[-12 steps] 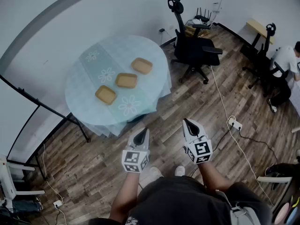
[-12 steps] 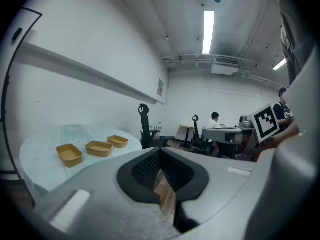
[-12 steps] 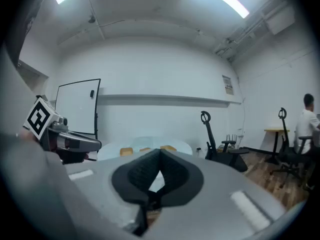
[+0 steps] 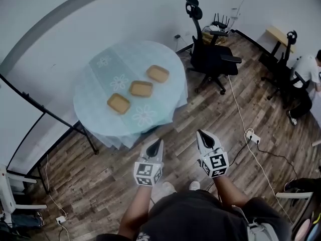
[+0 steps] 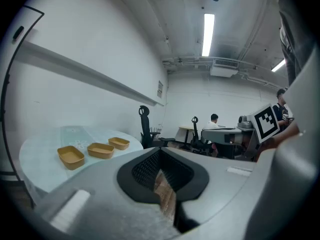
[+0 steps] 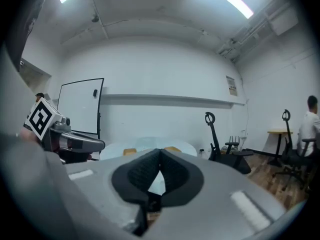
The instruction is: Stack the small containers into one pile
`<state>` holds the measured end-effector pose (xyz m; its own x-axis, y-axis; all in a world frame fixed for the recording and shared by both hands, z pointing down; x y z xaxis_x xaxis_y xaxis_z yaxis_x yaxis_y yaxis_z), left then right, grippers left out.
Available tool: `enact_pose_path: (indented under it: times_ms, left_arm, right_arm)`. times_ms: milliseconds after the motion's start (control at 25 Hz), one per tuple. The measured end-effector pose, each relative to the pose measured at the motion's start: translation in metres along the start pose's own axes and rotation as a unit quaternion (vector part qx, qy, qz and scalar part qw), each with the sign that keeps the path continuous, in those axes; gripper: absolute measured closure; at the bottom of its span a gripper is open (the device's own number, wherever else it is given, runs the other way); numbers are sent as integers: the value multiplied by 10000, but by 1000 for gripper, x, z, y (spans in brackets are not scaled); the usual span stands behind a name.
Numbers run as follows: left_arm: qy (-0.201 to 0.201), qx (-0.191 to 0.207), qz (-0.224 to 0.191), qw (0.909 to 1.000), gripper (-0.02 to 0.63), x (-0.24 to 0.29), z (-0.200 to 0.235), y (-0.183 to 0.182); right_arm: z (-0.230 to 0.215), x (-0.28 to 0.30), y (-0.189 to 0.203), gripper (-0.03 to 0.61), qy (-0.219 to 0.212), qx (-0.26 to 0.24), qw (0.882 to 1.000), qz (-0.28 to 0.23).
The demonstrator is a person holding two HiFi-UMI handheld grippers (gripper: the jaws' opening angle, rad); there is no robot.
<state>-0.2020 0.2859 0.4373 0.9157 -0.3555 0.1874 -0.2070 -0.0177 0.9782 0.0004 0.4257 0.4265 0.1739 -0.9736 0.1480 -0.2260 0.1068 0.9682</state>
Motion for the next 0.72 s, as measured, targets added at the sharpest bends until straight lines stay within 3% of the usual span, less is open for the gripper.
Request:
enact_pose_path:
  times_ms: [320,720]
  left_arm:
    - [94,56,-22,9999,609,-12,23,3]
    - [-7,39,91,10000,609,28,38,-1]
  right_arm:
    - [27,12,4,577,-97,43,9998,145]
    - [4,57,-9,577,-420,93,9990,141]
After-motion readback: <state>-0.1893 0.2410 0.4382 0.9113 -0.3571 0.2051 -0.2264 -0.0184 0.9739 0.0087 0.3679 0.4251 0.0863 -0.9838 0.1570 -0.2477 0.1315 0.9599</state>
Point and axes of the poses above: the fingertips, and each gripper's own axes: x forward along the fingers, z to its left, y out of its underside, the point moved 9 cm from there along -x, backward along the fingers, and after that the axes turned 12 degrees about x, right-handed, at the moved point
